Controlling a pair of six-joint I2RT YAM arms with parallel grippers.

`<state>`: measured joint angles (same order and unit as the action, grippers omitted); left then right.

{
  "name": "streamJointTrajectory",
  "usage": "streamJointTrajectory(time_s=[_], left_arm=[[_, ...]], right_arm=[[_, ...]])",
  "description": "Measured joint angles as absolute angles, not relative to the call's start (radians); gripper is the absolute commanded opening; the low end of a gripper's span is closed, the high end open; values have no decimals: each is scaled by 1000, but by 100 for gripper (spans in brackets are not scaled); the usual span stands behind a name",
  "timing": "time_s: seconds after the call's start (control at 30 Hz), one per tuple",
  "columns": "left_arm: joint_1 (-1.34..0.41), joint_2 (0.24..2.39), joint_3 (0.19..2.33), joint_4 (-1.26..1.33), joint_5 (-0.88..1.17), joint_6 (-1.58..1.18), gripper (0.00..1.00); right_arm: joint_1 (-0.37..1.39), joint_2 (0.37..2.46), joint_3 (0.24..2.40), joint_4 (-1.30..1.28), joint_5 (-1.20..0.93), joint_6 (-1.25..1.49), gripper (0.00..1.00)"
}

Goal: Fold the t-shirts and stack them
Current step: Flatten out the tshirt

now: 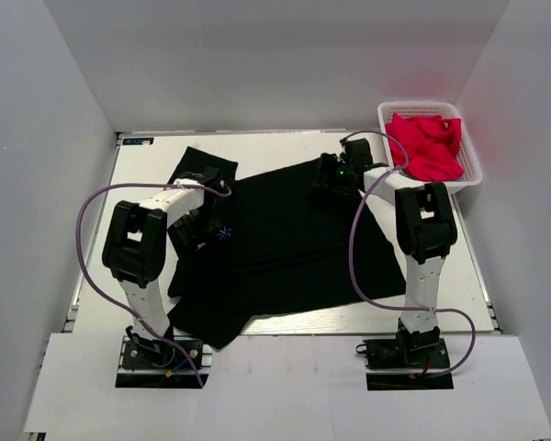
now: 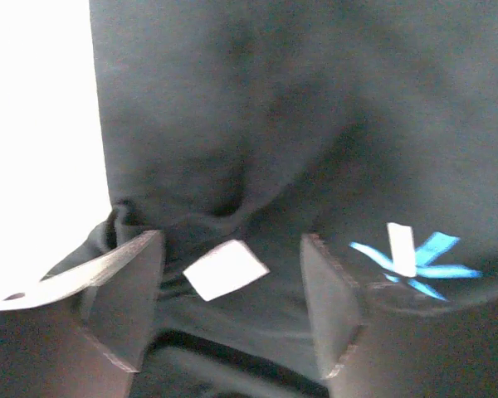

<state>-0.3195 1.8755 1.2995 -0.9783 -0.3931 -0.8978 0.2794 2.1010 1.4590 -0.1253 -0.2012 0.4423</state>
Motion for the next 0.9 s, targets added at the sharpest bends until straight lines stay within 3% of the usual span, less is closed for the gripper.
streamJointTrajectory(time_s=[0.03,0.07,0.17,0.53,0.57,0.7,0.73,0.8,0.83,0.87,0.9], left_arm=[[-317,1876,1285,-988,-404,-902,66],[-314,1876,1275,-1001,-418,-903,47],[-299,1876,1265,-1026,-452,-930,19],[-207,1725,1184,-1143,-589,-1053,1],[-194,1700,1153,-1145,-593,-1066,3],[-157,1651,1060,-1135,-567,-1053,38],[-159,1647,1058,-1117,-550,-1029,53],[-169,1630,1061,-1040,-496,-975,72],[-174,1620,1069,-1001,-459,-941,93],[-178,1609,1076,-953,-425,-904,100],[-182,1602,1085,-903,-385,-875,100]], right_arm=[[279,2102,1459,-125,-202,447,90],[279,2102,1459,-126,-201,451,90],[276,2105,1464,-131,-192,469,90],[193,2061,1400,-126,-97,578,90],[176,2048,1384,-125,-94,579,90],[141,2030,1358,-124,-93,567,90],[140,2029,1357,-122,-94,561,90],[143,2024,1348,-112,-96,543,90],[144,2022,1344,-109,-97,538,90],[145,2022,1343,-107,-97,530,90],[146,2022,1343,-107,-97,524,90]])
